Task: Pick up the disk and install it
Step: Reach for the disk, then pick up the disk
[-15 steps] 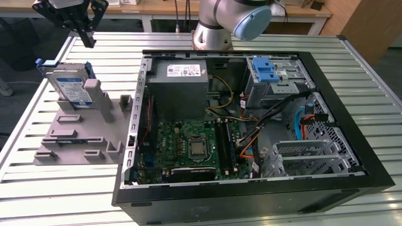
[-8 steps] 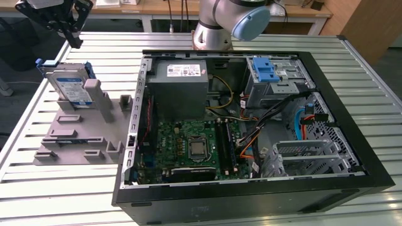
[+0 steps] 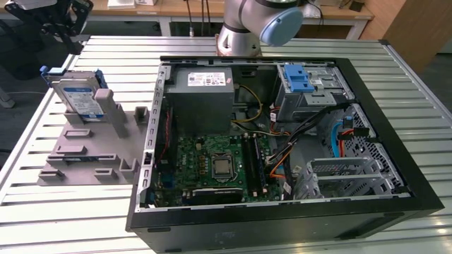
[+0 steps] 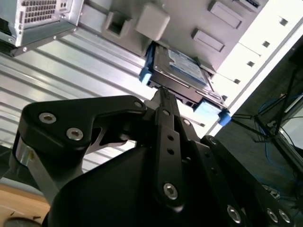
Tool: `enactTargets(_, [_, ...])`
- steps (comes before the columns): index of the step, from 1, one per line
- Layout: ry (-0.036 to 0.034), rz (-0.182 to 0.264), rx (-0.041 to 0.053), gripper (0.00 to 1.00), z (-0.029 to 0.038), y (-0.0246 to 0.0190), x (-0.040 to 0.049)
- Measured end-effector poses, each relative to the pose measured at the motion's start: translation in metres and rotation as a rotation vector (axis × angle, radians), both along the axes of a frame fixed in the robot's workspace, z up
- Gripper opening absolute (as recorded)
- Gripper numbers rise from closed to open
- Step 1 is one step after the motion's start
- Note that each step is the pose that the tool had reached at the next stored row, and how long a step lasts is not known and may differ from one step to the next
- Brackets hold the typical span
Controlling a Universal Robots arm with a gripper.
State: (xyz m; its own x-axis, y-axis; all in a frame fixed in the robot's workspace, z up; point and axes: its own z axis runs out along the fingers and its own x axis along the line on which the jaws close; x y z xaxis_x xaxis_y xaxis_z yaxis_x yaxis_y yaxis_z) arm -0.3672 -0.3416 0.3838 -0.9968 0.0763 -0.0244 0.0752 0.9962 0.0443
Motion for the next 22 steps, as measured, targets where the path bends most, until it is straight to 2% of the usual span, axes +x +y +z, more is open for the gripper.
enactTargets(11, [0.0001, 0.0, -0.0001, 0.11, -0.0022, -0.0003, -0.0494])
enactTargets(12, [-0.0001, 0.0, 0.0, 0.11, -0.0023, -0.0003, -0.0516])
enactTargets(22, [0.0, 0.0, 0.0, 0.11, -0.0023, -0.0003, -0.0528])
